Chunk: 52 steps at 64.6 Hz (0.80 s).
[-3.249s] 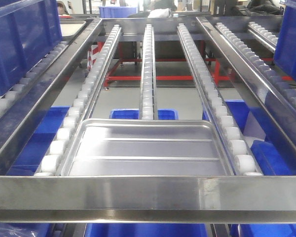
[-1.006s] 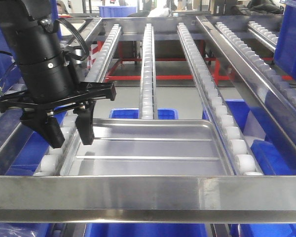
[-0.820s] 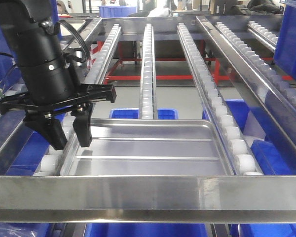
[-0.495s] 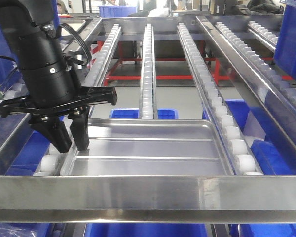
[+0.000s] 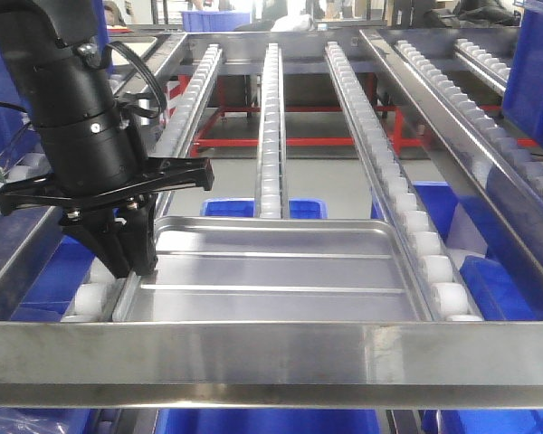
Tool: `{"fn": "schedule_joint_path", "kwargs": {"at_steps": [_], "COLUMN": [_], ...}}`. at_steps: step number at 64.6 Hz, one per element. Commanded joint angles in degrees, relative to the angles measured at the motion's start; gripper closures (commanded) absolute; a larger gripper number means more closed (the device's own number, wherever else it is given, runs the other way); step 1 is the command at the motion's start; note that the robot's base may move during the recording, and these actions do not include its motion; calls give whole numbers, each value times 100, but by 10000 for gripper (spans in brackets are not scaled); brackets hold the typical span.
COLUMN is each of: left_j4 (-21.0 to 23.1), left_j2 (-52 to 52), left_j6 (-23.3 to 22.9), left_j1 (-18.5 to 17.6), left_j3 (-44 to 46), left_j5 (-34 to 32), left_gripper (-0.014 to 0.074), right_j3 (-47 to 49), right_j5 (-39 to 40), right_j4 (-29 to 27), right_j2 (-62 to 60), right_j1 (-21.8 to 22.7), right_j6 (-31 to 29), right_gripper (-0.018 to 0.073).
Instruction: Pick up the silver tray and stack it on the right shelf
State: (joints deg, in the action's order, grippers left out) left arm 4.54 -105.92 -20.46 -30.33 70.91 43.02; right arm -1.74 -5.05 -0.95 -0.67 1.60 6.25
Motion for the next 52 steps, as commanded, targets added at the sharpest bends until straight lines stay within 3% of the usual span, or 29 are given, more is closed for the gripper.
{"fn": "schedule_joint_path", "kwargs": {"at_steps": [1, 52], "left_j4": [58, 15], "left_j2": [262, 262], "left_j6": [-6, -6], "left_j1": [-42, -42], "left_j3": [129, 129], "left_j5": [-23, 313], "left_gripper": [697, 697], "right_j3": [3, 3], "right_j5": [505, 505], "right_j4": [2, 201], "right_j2": [-100, -100], "right_j1": [36, 36], "right_j6": [-55, -115], "right_gripper": [508, 508]}}
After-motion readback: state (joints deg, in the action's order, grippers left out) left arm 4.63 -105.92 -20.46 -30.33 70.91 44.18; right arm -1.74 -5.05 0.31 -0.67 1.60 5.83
